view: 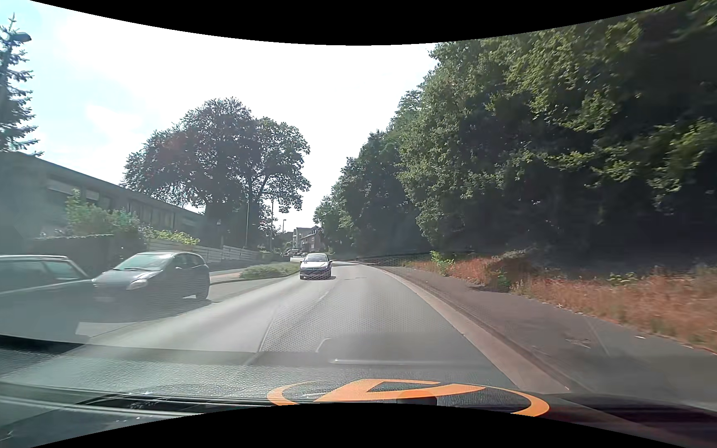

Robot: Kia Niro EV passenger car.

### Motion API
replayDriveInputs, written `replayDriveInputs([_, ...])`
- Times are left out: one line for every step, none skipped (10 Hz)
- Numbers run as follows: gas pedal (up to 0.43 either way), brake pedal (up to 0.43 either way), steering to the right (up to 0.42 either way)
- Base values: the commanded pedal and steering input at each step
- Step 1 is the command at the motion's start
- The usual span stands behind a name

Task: Follow the waypoints while adhering to traffic rules and regulations

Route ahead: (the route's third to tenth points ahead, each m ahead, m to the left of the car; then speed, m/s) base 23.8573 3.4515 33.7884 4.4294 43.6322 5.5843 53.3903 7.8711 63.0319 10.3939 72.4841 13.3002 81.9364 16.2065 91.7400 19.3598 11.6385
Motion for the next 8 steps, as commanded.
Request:
replayDriveInputs([0.138, 0.0, -0.009])
replayDriveInputs([0.138, 0.0, -0.014])
replayDriveInputs([0.138, 0.0, -0.016])
replayDriveInputs([0.138, 0.0, -0.017])
replayDriveInputs([0.138, 0.0, -0.018])
replayDriveInputs([0.138, 0.0, -0.019])
replayDriveInputs([0.138, 0.0, -0.019])
replayDriveInputs([0.138, 0.0, -0.019])
